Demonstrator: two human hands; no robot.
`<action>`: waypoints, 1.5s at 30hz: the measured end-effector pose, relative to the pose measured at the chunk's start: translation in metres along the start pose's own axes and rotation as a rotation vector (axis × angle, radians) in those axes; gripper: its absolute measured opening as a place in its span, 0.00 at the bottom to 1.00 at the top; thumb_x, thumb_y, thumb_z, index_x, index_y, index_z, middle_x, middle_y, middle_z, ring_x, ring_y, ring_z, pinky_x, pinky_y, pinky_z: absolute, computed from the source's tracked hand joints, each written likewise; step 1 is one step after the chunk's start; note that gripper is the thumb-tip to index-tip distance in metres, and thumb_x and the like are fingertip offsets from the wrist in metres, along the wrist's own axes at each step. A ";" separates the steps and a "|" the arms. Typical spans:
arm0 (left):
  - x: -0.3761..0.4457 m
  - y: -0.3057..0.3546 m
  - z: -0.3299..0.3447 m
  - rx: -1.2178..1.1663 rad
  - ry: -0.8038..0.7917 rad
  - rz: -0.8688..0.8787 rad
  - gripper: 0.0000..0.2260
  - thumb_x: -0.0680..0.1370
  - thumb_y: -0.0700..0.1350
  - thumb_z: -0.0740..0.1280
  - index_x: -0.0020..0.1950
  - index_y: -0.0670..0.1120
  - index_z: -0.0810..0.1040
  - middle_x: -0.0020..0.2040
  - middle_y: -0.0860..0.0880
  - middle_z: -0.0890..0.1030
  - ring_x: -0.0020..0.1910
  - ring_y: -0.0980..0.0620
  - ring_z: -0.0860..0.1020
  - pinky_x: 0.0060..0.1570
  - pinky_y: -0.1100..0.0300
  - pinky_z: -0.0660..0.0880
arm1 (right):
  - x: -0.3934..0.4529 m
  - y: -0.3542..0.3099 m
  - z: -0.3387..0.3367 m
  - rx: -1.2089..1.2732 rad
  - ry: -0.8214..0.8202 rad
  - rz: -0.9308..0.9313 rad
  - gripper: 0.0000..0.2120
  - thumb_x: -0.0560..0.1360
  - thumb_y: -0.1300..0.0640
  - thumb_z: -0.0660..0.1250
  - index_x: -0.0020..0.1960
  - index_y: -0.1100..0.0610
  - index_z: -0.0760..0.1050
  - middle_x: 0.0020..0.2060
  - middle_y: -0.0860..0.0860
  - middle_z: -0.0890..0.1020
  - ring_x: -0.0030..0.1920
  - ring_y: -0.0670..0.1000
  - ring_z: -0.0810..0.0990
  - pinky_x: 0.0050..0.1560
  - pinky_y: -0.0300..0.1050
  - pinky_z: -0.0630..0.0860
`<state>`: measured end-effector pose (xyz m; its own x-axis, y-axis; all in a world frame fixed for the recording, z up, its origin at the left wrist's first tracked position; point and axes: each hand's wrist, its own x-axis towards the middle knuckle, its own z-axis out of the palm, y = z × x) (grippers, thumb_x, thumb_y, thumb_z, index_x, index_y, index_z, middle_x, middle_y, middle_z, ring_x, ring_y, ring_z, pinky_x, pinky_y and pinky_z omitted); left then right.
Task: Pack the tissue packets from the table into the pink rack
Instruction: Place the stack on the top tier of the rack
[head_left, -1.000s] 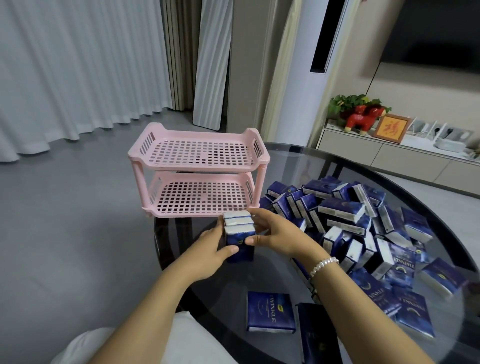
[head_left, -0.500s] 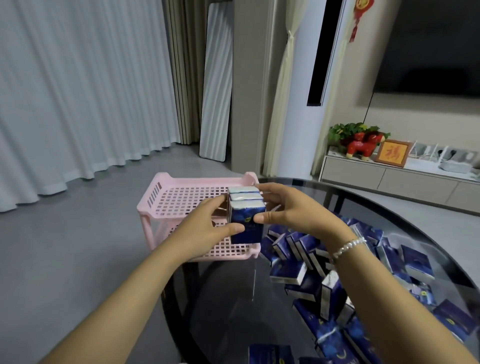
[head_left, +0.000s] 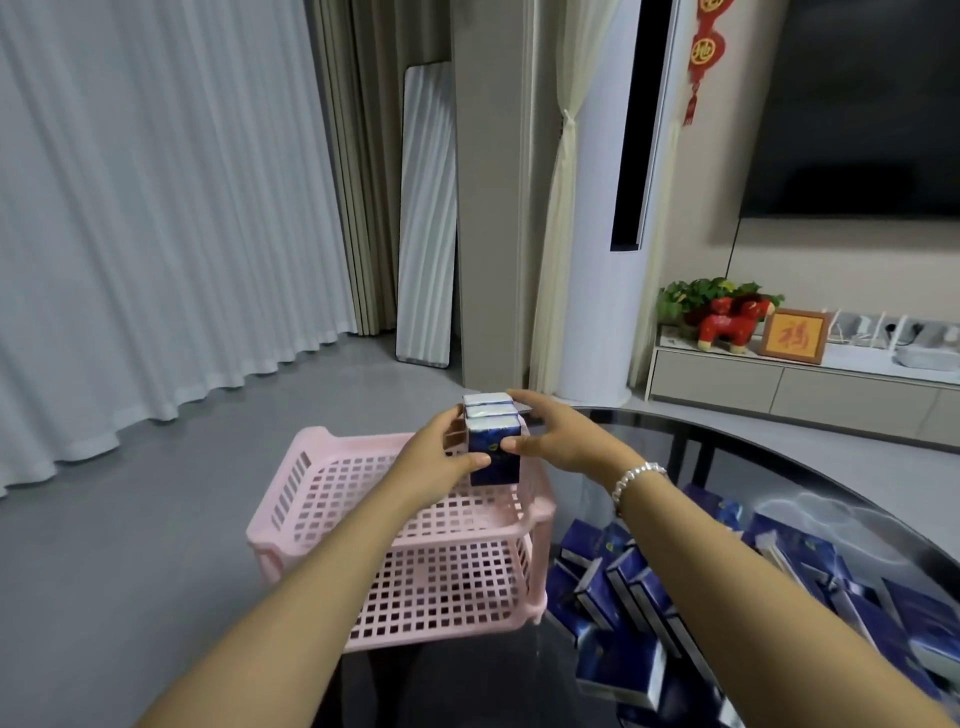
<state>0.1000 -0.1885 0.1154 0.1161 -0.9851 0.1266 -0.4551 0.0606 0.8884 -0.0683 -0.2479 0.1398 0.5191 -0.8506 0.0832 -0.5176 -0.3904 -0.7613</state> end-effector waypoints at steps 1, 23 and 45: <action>0.005 -0.005 0.003 0.004 -0.006 -0.003 0.31 0.73 0.36 0.70 0.73 0.52 0.65 0.65 0.53 0.76 0.64 0.53 0.75 0.66 0.51 0.70 | 0.003 0.005 0.001 -0.004 -0.003 0.008 0.29 0.73 0.57 0.69 0.71 0.48 0.63 0.64 0.51 0.74 0.64 0.52 0.71 0.64 0.48 0.69; 0.003 -0.009 0.017 0.293 0.020 0.083 0.28 0.80 0.44 0.61 0.77 0.56 0.53 0.77 0.52 0.57 0.74 0.51 0.60 0.71 0.54 0.61 | 0.002 0.021 0.013 -0.047 0.043 -0.096 0.28 0.77 0.57 0.65 0.73 0.43 0.61 0.70 0.46 0.68 0.68 0.49 0.69 0.57 0.36 0.66; -0.035 0.018 0.019 0.258 0.172 0.121 0.26 0.80 0.46 0.61 0.77 0.50 0.56 0.75 0.51 0.59 0.73 0.52 0.62 0.63 0.66 0.58 | -0.035 0.010 0.017 0.025 0.231 -0.155 0.22 0.76 0.54 0.66 0.69 0.45 0.69 0.66 0.43 0.73 0.66 0.43 0.69 0.61 0.35 0.63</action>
<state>0.0707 -0.1559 0.1188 0.1847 -0.9303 0.3170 -0.6809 0.1115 0.7238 -0.0799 -0.2162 0.1189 0.4203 -0.8402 0.3426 -0.4254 -0.5160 -0.7435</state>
